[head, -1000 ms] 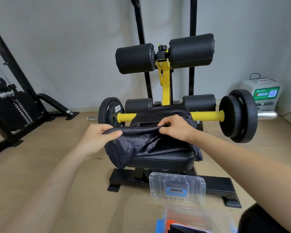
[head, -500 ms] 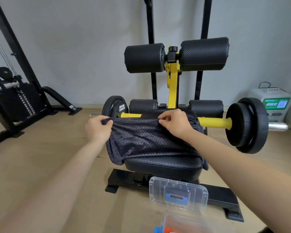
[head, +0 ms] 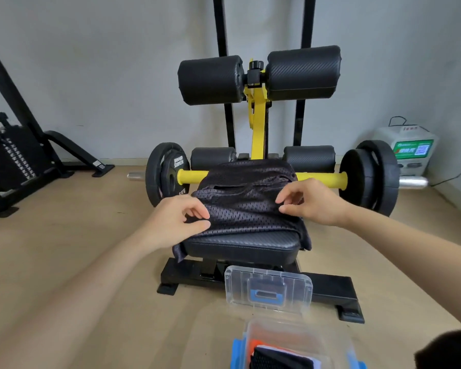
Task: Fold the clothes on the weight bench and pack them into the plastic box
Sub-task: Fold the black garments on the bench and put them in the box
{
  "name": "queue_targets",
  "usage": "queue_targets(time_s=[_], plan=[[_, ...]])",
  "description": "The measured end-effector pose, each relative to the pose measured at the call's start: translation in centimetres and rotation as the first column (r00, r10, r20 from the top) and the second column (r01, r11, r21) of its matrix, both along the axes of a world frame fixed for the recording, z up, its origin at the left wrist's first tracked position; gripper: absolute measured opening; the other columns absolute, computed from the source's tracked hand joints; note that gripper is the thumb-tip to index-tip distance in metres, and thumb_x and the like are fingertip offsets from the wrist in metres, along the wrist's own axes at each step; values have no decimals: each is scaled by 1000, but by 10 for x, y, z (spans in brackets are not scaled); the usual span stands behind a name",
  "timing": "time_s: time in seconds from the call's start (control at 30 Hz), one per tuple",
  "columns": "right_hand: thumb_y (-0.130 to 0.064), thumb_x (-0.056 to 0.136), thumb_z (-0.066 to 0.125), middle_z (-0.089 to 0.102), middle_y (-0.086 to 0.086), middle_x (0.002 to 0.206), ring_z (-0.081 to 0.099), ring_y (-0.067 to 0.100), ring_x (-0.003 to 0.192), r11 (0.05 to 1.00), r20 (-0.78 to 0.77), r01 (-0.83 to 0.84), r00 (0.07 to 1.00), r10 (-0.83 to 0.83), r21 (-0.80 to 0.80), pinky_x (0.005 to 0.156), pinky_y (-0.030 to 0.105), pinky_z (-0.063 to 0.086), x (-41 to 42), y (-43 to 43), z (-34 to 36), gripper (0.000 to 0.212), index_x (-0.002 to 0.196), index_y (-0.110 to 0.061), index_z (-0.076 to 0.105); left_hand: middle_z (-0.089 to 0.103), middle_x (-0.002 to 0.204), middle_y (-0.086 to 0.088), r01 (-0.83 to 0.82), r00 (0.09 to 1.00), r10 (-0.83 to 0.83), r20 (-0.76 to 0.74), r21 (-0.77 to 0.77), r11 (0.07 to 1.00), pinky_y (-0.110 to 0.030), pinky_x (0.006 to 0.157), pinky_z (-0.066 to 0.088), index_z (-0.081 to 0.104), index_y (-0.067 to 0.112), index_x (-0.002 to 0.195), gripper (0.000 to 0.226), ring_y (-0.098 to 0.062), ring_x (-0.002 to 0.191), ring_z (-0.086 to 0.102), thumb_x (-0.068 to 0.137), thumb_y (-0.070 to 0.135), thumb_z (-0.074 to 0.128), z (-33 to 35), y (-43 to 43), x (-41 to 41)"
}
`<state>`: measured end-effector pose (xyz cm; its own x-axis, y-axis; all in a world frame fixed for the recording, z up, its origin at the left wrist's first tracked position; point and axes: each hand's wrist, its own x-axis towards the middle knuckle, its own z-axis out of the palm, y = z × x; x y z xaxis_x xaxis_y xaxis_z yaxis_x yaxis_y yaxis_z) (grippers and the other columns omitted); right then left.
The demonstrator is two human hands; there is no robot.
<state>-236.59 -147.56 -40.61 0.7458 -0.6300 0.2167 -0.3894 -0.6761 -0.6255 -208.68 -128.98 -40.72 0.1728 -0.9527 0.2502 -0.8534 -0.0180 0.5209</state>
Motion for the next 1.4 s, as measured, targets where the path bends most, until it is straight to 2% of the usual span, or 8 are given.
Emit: queue_targets(time_s=[0.2, 0.4, 0.53, 0.67, 0.77, 1.1, 1.27, 1.4], plan=[[-31, 75, 85, 62, -12, 101, 60, 3, 91, 994, -124, -108, 986, 108, 5, 80, 17, 50, -23, 6, -6, 28, 100, -29, 71, 66, 88, 24, 42, 985, -47, 166, 34, 999, -24, 72, 56, 74, 39, 90, 14, 0, 86, 63, 78, 37, 81, -9, 6, 0], [-18, 70, 85, 58, -5, 99, 61, 13, 90, 997, -171, -79, 982, 79, 8, 83, 30, 54, -36, 7, -11, 37, 94, -29, 59, 64, 84, 24, 16, 959, -14, 281, -4, 1000, -23, 73, 55, 73, 37, 88, 8, 3, 80, 63, 90, 29, 71, -8, 9, -1], [-11, 66, 86, 57, -1, 93, 56, 16, 82, 998, -175, -58, 983, 59, 10, 74, 27, 52, -35, 13, -28, 49, 96, -22, 48, 69, 85, 18, -61, 991, 71, 113, -93, 994, -18, 74, 52, 67, 35, 89, 13, -1, 83, 65, 93, 23, 68, -9, 13, 1], [-3, 78, 77, 66, 1, 84, 63, 14, 78, 1000, -58, 7, 998, -6, 14, 77, 39, 56, -39, 4, -41, 27, 83, -23, 59, 71, 85, 13, -70, 997, 72, 17, -96, 993, -17, 74, 51, 69, 31, 89, 13, -3, 88, 65, 92, 18, 69, -9, 16, 2], [-4, 84, 71, 67, -2, 79, 61, 7, 73, 998, 2, 48, 999, -48, 42, 72, 29, 53, -43, 3, -38, 21, 81, -24, 67, 70, 86, 15, -55, 998, 57, 29, -64, 996, -16, 73, 50, 67, 35, 88, 17, -1, 84, 65, 93, 18, 68, -7, 18, 2], [-3, 88, 62, 68, -3, 75, 59, 7, 75, 939, -122, -43, 989, 90, 340, 75, 21, 45, -76, 25, -6, 14, 80, -12, 69, 70, 73, 7, 103, 990, -70, -120, 303, 947, -20, 74, 50, 72, 23, 88, 6, -1, 68, 62, 92, 18, 71, 18, 46, 0], [2, 88, 56, 63, 0, 76, 55, 11, 74, 921, -25, -37, 998, 50, 387, 74, 28, 41, -84, 25, 8, 14, 85, -5, 68, 77, 84, -1, 54, 984, -12, -177, 237, 970, -29, 82, 54, 77, 16, 89, 2, -6, 76, 70, 88, 15, 75, 37, 59, -3], [-6, 94, 62, 71, -3, 80, 64, 5, 74, 952, 126, 67, 986, -109, 298, 75, 22, 48, -75, 15, 18, 16, 86, -16, 72, 74, 76, 8, -144, 981, 140, -131, -20, 989, -18, 75, 49, 75, 26, 84, 12, -5, 75, 68, 89, 15, 74, 37, 45, -6]])
